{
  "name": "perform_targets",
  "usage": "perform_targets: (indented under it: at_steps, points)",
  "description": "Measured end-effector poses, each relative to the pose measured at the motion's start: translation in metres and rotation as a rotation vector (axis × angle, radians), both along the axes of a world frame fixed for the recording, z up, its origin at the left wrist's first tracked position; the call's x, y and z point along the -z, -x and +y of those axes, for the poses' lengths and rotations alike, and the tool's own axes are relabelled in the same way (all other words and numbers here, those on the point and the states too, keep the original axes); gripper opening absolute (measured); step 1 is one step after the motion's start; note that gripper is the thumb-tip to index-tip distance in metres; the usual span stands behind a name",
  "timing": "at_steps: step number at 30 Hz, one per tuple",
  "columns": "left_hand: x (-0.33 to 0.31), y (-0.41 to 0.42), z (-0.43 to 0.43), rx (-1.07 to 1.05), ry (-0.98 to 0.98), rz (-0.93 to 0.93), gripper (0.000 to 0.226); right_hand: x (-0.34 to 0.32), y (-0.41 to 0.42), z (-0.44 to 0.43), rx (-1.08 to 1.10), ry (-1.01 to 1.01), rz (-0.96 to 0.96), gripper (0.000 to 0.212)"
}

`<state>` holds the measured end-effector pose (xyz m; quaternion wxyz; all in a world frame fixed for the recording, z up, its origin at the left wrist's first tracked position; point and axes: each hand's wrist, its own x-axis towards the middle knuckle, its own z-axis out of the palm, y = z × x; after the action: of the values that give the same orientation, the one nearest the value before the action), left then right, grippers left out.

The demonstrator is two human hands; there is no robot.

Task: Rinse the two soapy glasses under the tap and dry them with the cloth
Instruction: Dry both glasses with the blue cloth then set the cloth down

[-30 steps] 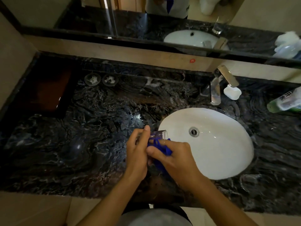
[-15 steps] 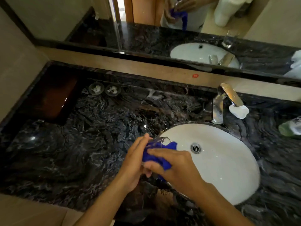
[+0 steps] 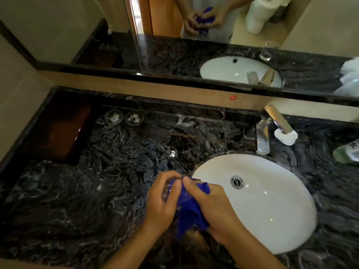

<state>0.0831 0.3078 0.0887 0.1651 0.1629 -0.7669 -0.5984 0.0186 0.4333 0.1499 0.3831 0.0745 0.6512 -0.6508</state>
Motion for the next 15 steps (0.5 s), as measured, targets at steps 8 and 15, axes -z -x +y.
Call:
perform_targets:
  at_steps: [8,15]
  points:
    - [-0.035,0.019,-0.001,-0.153,-0.697,-0.216,0.040,0.020,-0.015,0.005,-0.264,-0.143,0.941,0.041]
    - [0.006,-0.009,-0.017,0.082,0.234,0.285,0.032,-0.013,-0.026,-0.012,0.201,0.058,-0.237,0.053]
